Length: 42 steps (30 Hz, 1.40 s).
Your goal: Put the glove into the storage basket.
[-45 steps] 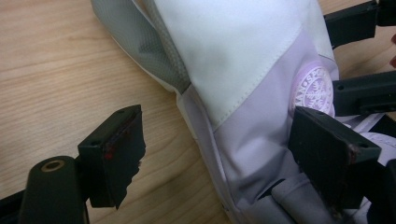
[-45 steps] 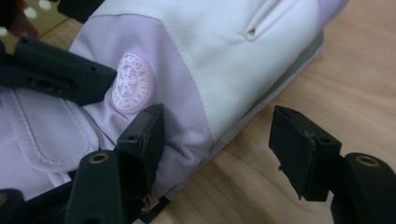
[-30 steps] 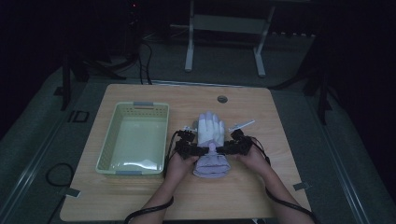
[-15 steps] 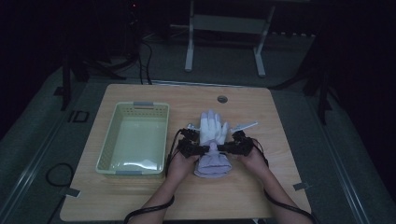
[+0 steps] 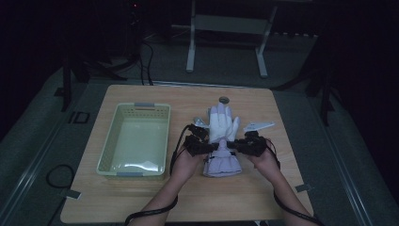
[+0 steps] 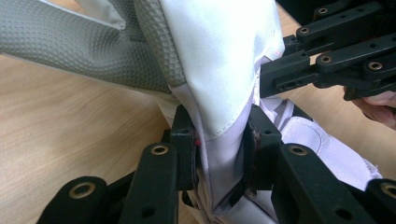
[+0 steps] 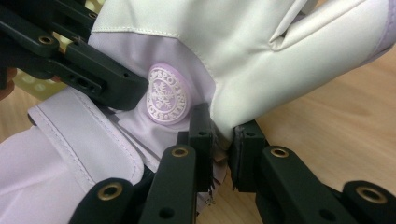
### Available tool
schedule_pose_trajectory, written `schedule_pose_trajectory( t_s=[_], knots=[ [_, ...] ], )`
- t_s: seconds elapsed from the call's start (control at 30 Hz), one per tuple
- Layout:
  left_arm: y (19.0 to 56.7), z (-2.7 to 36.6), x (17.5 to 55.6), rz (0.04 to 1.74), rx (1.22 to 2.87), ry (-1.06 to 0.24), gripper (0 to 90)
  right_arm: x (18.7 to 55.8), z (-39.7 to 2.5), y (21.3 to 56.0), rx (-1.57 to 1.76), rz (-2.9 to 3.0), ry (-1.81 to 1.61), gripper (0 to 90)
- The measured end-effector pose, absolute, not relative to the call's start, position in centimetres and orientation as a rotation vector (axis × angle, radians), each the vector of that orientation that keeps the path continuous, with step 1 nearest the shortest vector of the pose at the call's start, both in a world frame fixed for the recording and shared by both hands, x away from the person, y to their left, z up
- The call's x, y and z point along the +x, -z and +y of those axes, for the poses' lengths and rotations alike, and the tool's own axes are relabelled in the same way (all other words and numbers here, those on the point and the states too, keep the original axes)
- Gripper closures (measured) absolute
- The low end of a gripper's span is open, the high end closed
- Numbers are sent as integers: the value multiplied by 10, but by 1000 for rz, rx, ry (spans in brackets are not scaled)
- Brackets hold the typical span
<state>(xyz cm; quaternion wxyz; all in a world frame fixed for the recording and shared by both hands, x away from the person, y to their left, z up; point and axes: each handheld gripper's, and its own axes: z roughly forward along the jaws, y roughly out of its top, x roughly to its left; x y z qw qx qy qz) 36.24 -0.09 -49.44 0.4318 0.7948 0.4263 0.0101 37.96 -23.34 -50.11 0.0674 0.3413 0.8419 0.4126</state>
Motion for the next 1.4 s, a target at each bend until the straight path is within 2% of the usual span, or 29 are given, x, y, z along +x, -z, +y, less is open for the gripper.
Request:
schedule_pose_trajectory(
  t_s=[0.33, 0.7, 1.4],
  knots=[
    [453, -2, 358, 975, 2002, -61, 704, 368, -243, 469, 996, 2461, -1318, 810],
    [421, 13, 357, 939, 2029, -95, 703, 364, -233, 439, 977, 2426, -1390, 810],
    [386, 86, 357, 937, 2055, -141, 702, 371, -163, 409, 899, 2423, -1453, 809]
  ],
)
